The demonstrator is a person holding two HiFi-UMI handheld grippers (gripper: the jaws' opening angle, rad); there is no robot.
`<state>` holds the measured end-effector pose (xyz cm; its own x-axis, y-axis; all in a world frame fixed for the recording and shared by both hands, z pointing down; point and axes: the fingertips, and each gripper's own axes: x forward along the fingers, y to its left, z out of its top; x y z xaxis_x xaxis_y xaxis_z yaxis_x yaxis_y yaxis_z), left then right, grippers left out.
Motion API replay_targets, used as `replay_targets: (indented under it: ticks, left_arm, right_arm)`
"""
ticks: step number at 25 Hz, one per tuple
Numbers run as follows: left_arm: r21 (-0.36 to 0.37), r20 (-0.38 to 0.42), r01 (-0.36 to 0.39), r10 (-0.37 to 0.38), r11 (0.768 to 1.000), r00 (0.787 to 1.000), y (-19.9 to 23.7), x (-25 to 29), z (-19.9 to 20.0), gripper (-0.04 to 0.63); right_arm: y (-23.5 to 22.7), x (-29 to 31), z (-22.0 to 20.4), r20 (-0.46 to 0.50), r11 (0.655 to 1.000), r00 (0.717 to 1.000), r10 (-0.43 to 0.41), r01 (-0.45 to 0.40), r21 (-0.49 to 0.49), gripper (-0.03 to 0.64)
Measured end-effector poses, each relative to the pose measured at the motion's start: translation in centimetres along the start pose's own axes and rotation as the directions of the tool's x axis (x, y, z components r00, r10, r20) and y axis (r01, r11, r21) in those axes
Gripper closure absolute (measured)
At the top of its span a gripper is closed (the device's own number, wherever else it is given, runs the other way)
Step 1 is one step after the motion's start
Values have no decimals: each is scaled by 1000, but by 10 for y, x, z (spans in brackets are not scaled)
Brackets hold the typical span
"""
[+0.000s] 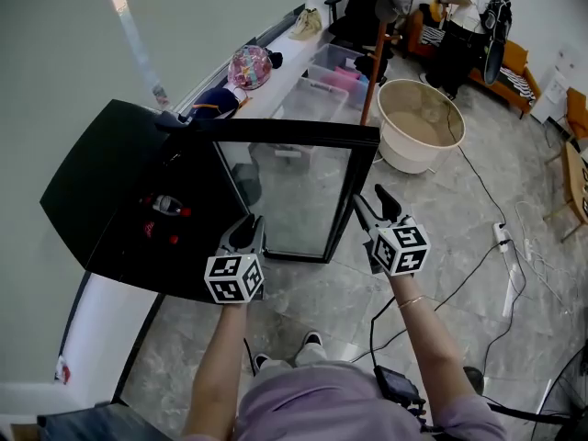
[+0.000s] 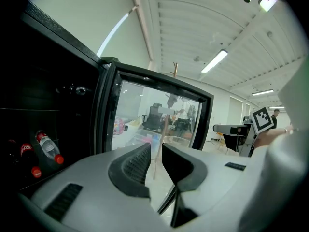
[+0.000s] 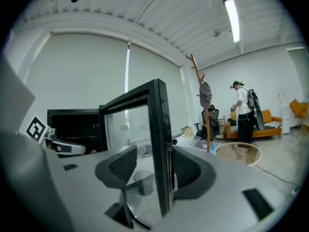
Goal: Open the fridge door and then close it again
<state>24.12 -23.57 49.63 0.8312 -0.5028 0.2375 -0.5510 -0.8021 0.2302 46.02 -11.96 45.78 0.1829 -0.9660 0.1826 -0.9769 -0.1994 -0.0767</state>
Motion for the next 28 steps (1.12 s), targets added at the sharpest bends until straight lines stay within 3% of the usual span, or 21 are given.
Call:
replay_targets:
  ticks: [8, 17, 22, 28]
  left_arm:
    - [6, -11, 9, -9, 1000, 1000, -7, 0, -3, 523]
    - [-5, -29, -32, 32, 999, 999, 4, -12, -13, 523]
    - [-16, -34, -70, 69, 997, 997, 21, -23, -17, 525]
    - [-27, -31, -87, 86, 996, 996, 29, -32, -18, 526]
  right_arm:
    - [-8, -5, -6, -9, 1000, 1000, -1, 1, 15, 379]
    - [-13, 49, 20, 5, 991, 991, 131, -131, 4, 301]
    - [-6, 67, 22, 6, 982, 982, 188, -188, -18, 301]
    - [-5, 68, 21, 11, 981, 981, 192, -191, -37, 342]
